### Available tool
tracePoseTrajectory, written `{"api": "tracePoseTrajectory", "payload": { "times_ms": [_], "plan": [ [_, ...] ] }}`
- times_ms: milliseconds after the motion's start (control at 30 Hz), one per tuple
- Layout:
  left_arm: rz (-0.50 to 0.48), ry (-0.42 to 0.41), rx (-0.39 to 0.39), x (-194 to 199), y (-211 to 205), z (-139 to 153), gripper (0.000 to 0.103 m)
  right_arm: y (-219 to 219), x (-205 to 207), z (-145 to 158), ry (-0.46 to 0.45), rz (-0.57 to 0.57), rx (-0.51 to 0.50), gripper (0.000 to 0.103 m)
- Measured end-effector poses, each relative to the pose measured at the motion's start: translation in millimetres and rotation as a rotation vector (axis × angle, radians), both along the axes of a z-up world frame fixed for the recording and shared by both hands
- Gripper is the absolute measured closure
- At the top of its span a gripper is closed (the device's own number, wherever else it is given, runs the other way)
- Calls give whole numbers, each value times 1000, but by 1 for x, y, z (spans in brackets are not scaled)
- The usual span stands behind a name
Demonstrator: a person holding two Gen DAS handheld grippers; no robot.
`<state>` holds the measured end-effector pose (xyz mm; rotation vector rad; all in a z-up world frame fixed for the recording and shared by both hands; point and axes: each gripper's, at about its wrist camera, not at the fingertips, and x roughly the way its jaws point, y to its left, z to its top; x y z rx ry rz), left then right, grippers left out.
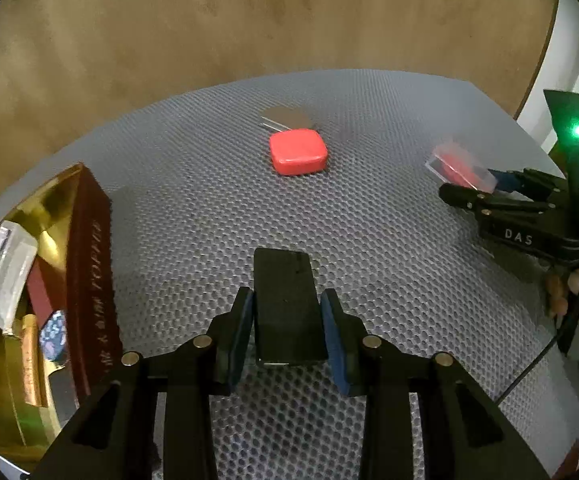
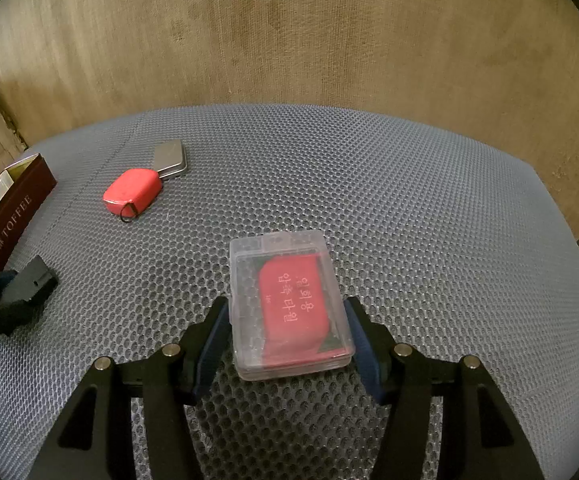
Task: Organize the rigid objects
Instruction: 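Grasp the black CHIFENG case with the left gripper and lift it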
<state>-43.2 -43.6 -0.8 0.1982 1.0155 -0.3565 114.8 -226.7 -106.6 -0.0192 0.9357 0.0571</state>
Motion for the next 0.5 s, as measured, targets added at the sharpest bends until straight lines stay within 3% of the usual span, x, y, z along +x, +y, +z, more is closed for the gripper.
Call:
{"api": "tracePoseTrajectory", "payload": {
  "times_ms": [500],
  "plan": [
    [109,-57,-11,32,52,28,73,0,0,0,0,-1,0,44]
  ]
}}
